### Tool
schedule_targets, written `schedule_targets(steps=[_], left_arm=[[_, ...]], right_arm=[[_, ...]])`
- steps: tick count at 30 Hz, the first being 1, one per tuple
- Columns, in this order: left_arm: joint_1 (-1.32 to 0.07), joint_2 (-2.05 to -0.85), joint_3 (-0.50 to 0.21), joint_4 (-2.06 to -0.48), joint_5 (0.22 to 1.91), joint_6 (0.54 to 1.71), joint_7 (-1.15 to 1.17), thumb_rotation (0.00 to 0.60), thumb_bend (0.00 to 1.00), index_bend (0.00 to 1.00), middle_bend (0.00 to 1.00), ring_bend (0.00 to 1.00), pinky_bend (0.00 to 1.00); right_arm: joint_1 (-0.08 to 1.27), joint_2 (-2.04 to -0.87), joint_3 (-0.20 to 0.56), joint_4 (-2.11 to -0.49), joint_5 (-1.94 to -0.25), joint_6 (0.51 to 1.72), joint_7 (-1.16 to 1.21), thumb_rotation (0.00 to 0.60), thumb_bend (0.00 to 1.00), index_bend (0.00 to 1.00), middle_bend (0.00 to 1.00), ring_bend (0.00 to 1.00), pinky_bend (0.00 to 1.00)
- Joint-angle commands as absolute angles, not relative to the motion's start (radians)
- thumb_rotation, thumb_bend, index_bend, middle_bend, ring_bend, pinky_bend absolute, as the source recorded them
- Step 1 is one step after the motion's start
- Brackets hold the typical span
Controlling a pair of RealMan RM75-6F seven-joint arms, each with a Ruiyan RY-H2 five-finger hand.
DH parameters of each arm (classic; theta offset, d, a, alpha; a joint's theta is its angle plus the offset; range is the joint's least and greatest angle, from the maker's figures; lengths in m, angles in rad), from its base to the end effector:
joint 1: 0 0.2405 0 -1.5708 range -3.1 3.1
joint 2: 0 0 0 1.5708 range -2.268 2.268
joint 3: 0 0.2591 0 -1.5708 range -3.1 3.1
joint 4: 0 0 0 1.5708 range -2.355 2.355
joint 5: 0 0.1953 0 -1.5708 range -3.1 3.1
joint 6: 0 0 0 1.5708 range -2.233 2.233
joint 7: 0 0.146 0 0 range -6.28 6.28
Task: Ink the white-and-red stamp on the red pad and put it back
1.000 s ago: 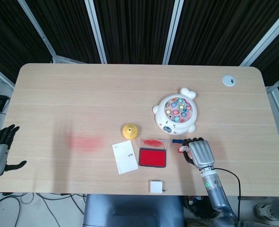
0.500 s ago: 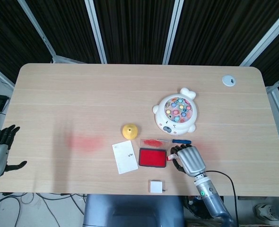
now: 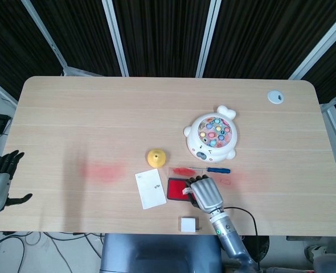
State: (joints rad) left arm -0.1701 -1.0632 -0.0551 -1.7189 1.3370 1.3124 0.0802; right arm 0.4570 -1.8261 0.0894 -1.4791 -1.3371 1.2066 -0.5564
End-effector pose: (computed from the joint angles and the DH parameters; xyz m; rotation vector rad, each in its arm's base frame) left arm -0.3048 0.2046 0.1671 -1.4117 -1.0294 -0.7743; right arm -0.1518 -0.2462 -0.0617 1.7967 -0.9044 0.9845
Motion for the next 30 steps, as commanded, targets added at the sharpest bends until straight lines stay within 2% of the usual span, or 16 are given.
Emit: schedule_targets(steps=[1,12,30], left_arm=[[-0.171,-1.062,-0.055,-1.719,1.337,1.312,0.079,0.600,0.00,0.00,0.00,0.00,0.00],[-0.173,-1.056,-0.056,-1.723,1.330,1.303,0.066,0.600,0.00,0.00,0.00,0.00,0.00],[-0.174,-1.052,-0.055,-1.729,1.324,1.299,0.062,0.600,0.00,0.00,0.00,0.00,0.00]], right_arm=[[0.464,-1.847,0.095,-1.460,-1.332,1.205,-0.577,0.600,0.71,0.74,0.63,0.49,0.47],[0.484,-1.921,0.122,-1.407,-1.294,1.196,-0.637,0.600,0.71,0.74,0.63,0.49,0.47],[0.476,-1.965,0.104,-1.343,-1.263,1.186,-0.660,0.600,0.71,0.75,0.63,0.49,0.47]])
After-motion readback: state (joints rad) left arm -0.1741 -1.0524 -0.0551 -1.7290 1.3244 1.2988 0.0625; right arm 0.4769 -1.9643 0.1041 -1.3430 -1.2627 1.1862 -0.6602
